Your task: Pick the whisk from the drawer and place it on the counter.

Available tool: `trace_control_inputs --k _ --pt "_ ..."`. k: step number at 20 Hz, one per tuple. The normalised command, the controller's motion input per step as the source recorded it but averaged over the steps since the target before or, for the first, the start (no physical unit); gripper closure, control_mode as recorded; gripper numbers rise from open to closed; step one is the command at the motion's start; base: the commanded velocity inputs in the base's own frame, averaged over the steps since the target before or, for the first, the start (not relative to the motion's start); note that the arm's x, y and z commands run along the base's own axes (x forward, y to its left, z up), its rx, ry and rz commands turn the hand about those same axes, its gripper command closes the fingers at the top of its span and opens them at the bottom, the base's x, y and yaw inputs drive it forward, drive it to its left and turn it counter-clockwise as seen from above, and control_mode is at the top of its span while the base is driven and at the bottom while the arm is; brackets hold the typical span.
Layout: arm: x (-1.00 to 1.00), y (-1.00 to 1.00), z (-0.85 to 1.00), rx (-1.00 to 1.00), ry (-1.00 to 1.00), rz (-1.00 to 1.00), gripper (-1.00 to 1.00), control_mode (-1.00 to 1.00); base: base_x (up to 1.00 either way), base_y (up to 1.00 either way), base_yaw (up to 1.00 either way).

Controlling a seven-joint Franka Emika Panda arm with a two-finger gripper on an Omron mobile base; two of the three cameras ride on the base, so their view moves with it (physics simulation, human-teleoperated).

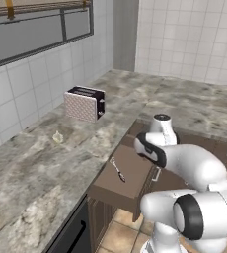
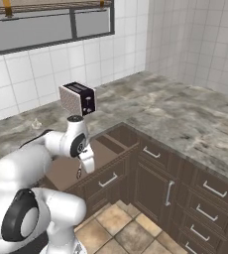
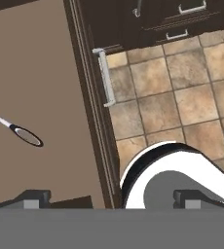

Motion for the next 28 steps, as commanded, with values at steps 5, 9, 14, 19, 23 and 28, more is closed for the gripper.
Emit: trace_control_inputs --k 5,9,14,19,23,28 --pt "0.46 0.00 -0.52 0.00 0.14 0.00 -1.00 -1.00 0.00 0.00 0.00" --pt "0.48 0.00 -0.43 0.00 0.11 0.00 -1.00 -1.00 0.00 0.00 0.00" --pt "0.40 0.00 -0.48 -0.01 0.11 0.00 -1.00 -1.00 0.00 0.00 0.00" --pt "0.05 -0.07 -0.67 -0.02 0.09 0.00 -1.00 -1.00 0.00 0.00 0.00" --pt "-0.61 -0.37 -0.79 -0.02 0.01 0.00 -1.00 -1.00 0.00 0.00 0.00" --pt "-1.00 -0.77 -0.59 0.00 -0.06 0.00 -1.00 -1.00 0.00 0.00 0.00"
